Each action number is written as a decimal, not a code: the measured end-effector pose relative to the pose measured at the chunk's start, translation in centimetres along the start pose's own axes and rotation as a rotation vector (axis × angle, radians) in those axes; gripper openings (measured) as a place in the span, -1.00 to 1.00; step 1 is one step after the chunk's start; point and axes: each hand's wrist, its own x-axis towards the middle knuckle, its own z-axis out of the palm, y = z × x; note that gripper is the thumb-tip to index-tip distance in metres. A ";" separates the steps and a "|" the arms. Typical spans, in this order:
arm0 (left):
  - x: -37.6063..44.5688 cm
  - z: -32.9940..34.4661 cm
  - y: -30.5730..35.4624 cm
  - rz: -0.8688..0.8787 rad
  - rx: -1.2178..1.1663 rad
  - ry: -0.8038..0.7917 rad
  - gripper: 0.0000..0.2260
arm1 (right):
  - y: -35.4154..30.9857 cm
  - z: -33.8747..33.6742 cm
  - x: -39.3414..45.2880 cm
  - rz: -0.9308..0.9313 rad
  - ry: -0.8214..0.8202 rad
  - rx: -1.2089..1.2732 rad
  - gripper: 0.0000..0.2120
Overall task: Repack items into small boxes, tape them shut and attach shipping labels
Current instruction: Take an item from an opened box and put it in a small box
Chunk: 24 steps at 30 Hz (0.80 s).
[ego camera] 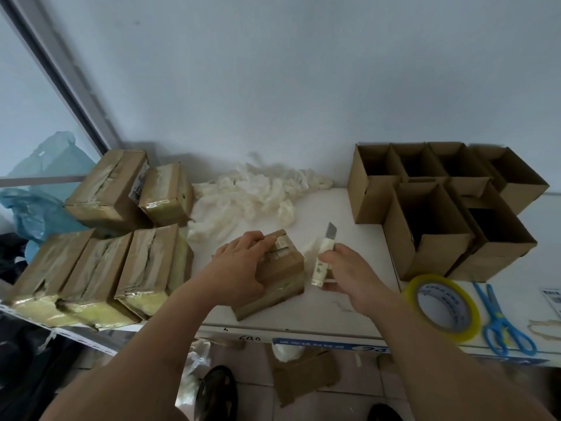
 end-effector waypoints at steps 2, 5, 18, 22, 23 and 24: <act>0.2 0.0 -0.3 0.004 -0.012 0.007 -0.16 | -0.1 0.7 0.3 -0.047 0.008 -0.037 -0.79; 0.2 -0.2 -0.6 0.013 -0.013 0.007 -0.15 | 0.0 1.5 0.8 -0.121 -0.021 -0.110 -0.79; -1.1 -0.4 -1.6 0.026 0.016 -0.033 -0.14 | -1.3 2.2 1.9 -0.264 0.006 -0.614 -0.81; -0.8 -0.2 -0.9 -0.048 -0.052 0.012 -0.10 | -2.6 2.0 1.2 -0.292 -0.023 -0.584 -0.88; -0.5 -0.2 -0.6 -0.068 -0.087 0.035 -0.09 | -2.9 1.8 0.8 -0.297 -0.031 -0.574 -0.89; -0.2 -0.2 -0.5 -0.081 -0.117 0.061 -0.10 | -3.2 1.6 0.4 -0.315 -0.036 -0.584 -0.90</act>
